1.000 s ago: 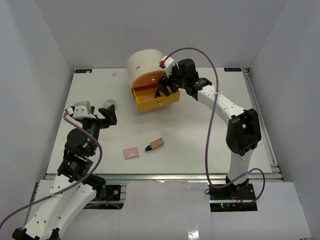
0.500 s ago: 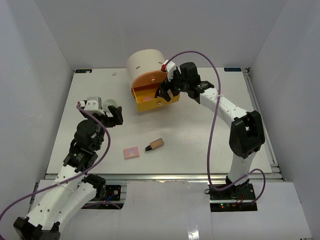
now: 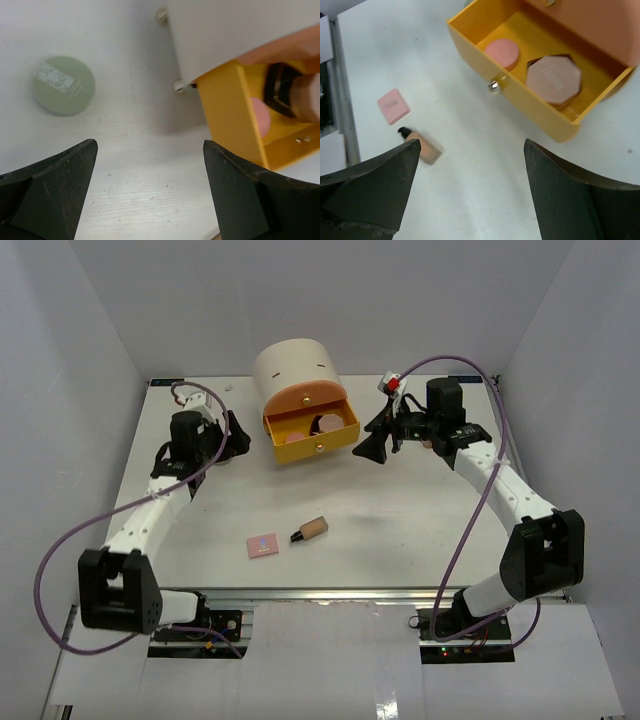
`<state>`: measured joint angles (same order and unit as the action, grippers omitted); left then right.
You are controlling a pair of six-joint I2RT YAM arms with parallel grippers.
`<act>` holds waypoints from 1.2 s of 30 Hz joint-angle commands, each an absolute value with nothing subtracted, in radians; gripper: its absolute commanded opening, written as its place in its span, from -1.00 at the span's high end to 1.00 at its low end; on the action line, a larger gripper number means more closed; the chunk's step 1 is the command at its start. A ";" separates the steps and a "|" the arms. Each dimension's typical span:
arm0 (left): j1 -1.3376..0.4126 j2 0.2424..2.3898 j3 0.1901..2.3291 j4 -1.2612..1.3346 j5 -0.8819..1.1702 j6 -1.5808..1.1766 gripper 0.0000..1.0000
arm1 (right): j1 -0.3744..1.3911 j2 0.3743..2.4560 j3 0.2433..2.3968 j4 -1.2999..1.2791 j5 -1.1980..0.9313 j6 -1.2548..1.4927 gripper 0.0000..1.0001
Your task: Organize the makeup
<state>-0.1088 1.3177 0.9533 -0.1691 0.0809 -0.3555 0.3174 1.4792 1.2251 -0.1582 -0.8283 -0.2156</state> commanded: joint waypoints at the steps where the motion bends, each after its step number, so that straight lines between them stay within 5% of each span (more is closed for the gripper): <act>1: -0.063 1.549 1.143 -0.292 0.116 -0.359 -0.96 | 0.305 1.355 1.147 -0.082 -0.907 -0.198 -0.81; 17: -0.058 1.875 1.413 -0.414 -0.210 -0.266 -0.96 | 0.268 1.314 1.074 0.015 -0.978 -0.142 -0.80; 36: -0.058 1.995 1.470 -0.447 -0.219 -0.244 -0.96 | 0.236 1.312 1.049 0.057 -1.008 -0.110 -0.80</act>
